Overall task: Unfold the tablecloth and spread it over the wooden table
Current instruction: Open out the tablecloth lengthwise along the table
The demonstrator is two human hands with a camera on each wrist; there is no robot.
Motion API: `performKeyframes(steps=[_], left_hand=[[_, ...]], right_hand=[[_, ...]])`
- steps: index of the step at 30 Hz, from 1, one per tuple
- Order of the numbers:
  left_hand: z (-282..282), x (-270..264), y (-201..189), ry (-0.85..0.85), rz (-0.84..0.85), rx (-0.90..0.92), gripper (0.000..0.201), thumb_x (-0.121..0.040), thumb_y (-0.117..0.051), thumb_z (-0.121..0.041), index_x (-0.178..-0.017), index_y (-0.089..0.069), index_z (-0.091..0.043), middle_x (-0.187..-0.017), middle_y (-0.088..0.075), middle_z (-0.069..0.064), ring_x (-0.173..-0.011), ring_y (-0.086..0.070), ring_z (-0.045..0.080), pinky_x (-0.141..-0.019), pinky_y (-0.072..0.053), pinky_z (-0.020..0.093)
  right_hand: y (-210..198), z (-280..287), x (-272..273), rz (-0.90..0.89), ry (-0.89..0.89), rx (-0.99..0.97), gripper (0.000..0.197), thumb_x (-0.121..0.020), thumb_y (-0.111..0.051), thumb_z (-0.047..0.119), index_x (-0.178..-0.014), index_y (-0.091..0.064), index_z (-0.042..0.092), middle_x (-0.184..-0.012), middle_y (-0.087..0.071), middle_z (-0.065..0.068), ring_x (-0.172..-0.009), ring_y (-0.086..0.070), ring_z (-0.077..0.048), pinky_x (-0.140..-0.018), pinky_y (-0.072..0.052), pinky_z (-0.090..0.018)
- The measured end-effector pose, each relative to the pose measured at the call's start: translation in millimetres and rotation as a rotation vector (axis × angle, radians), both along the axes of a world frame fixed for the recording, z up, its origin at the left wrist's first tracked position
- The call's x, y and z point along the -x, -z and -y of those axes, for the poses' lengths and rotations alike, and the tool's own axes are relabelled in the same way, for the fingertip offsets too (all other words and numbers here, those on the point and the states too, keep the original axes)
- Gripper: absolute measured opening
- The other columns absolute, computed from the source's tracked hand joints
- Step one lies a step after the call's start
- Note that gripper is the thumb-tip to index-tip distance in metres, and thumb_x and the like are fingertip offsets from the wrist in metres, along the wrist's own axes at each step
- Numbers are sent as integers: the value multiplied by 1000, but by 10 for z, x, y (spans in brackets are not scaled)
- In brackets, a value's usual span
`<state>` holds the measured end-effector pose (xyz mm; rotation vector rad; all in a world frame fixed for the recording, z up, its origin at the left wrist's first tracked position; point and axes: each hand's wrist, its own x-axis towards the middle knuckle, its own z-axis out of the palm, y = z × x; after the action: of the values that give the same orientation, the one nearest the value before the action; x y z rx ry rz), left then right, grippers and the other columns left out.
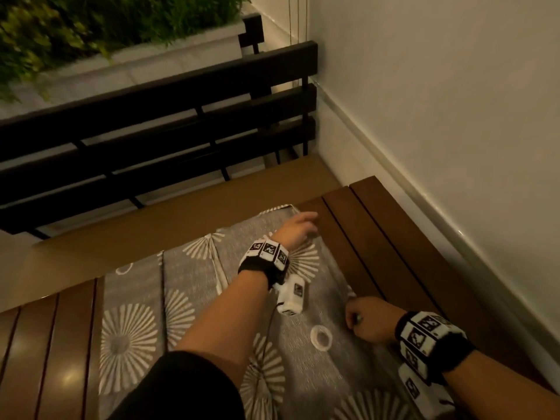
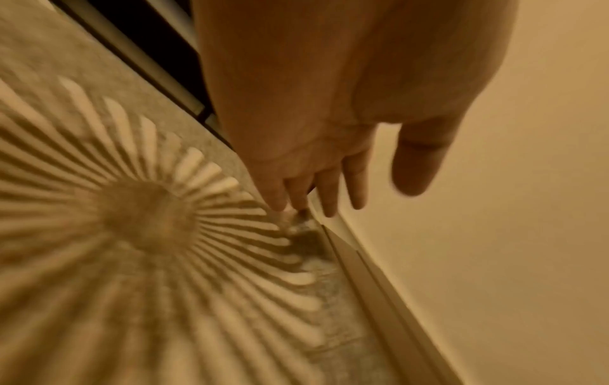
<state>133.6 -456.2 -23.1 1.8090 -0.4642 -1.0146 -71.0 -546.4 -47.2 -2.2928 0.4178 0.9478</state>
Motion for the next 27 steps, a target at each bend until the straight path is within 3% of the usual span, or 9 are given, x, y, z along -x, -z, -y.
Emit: performKeyframes(steps=[1, 3, 6, 8, 10, 14, 18, 22, 27], left_hand=[[-98, 4, 50, -17, 63, -36, 42, -94, -49, -10, -137, -48, -13, -122, -56, 1, -94, -57, 4, -68, -47, 7], [-325, -4, 185, 36, 258, -176, 45, -92, -54, -17, -136, -46, -16, -126, -55, 4, -106, -57, 12, -85, -51, 20], [-725, -20, 362, 165, 610, -528, 57, -82, -59, -40, -135, -44, -26, -142, -41, 5, -130, -38, 27, -108, -35, 50], [-977, 20, 368, 159, 723, -675, 62, -79, -59, -47, -137, -41, -30, -146, -35, 5, -137, -27, 33, -113, -25, 56], [-1220, 62, 350, 87, 741, -729, 62, -80, -58, -51, -137, -41, -30, -148, -33, 6, -138, -23, 35, -114, -22, 55], [-1741, 146, 328, -53, 672, -879, 64, -85, -53, -56, -140, -36, -26, -153, -25, 11, -139, -20, 40, -113, -23, 55], [-2129, 276, 369, -66, 530, -884, 70, -84, -52, -62, -143, -26, -35, -157, -15, 9, -142, -14, 41, -112, -25, 58], [-2297, 463, 443, -16, 469, -887, 85, -78, -50, -73, -148, -10, -45, -161, 4, 6, -145, -2, 40, -114, -16, 59], [-2292, 453, 434, 26, 442, -926, 88, -76, -52, -74, -146, -5, -50, -161, 4, 5, -145, -1, 41, -114, -18, 61]], right_hand=[[10, 29, 1, 3, 6, 8, 21, -83, -53, 13, -71, -56, 29, -85, -59, 6, -81, -55, -11, -69, -45, -23], [-3, 60, -17, -14, 16, 24, 26, -84, -50, 10, -64, -55, 25, -75, -56, 4, -75, -54, -14, -68, -46, -27], [-63, 72, -49, -92, -25, 70, 18, -82, -49, 7, -77, -66, 7, -78, -58, -6, -74, -55, -19, -70, -50, -32], [-56, 82, -61, -129, -58, 86, 23, -80, -48, 8, -88, -67, -3, -78, -56, -9, -71, -53, -19, -67, -49, -32], [-75, 84, -80, -180, -116, 104, 24, -81, -47, 10, -90, -65, -3, -80, -55, -9, -71, -51, -19, -66, -46, -31], [-206, 12, -193, -349, -270, 315, 20, -82, -50, 28, -69, -52, 13, -70, -48, -3, -64, -48, -18, -65, -43, -32], [-419, -157, -451, -110, -378, 690, 19, -87, -50, 28, -70, -50, 21, -72, -49, 2, -77, -58, -21, -73, -48, -34], [-289, -145, -824, 252, -239, 410, 2, -85, -49, 21, -86, -48, 20, -90, -43, -2, -84, -48, -24, -76, -45, -36], [7, 66, -1256, 413, -242, 334, 35, -85, -48, 14, -119, -56, 18, -126, -50, -7, -115, -46, -28, -96, -43, -43]])
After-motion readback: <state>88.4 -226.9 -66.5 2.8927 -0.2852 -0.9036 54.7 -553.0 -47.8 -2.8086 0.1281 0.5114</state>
